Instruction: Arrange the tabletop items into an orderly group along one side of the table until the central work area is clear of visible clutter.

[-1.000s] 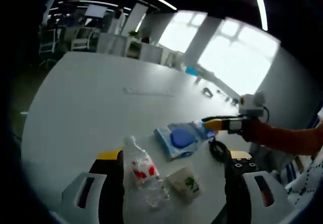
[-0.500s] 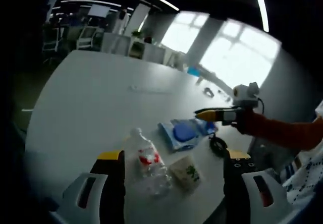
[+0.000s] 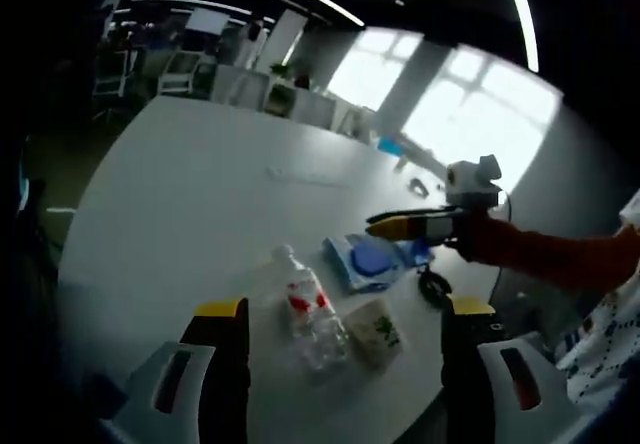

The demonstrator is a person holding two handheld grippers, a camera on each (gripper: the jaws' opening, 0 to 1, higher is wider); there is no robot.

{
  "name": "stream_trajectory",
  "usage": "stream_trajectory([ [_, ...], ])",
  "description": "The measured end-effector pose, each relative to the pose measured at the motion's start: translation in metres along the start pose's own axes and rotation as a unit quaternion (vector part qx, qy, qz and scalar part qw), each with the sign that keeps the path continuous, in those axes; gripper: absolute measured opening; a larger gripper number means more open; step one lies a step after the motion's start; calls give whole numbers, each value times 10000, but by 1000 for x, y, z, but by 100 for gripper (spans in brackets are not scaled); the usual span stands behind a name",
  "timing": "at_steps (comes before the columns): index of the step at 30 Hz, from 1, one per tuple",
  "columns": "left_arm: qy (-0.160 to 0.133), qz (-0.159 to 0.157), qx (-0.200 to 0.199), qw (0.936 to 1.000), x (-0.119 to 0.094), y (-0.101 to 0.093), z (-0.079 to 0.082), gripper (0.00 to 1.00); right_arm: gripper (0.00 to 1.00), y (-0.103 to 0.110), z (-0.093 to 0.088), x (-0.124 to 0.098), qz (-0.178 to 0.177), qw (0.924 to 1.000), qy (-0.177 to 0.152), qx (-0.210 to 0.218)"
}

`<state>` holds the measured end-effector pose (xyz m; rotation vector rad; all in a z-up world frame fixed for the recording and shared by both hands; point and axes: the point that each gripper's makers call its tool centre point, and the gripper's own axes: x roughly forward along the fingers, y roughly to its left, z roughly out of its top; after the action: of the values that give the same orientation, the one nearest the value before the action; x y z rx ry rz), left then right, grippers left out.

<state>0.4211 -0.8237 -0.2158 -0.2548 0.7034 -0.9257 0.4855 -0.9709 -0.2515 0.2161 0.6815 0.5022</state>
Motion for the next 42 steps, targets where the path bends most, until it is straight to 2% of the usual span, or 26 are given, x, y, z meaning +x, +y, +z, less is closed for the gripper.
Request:
stream_trajectory([
  [10,-43,21,-67,10000,-7,5,-4,75,49,12,-8,23,165,9996,215,-1],
  [23,-62,22,-129,9999,-13,13,-8,74,48,18,-15,48,275,9986,455,38],
  [35,-49,10,-173,9998,-13,18,-15,72,46,13,-28,72,336,9964,706,323],
  [42,-32,5,-219,9998,-9,22,-18,72,46,12,-34,85,402,9937,804,676],
])
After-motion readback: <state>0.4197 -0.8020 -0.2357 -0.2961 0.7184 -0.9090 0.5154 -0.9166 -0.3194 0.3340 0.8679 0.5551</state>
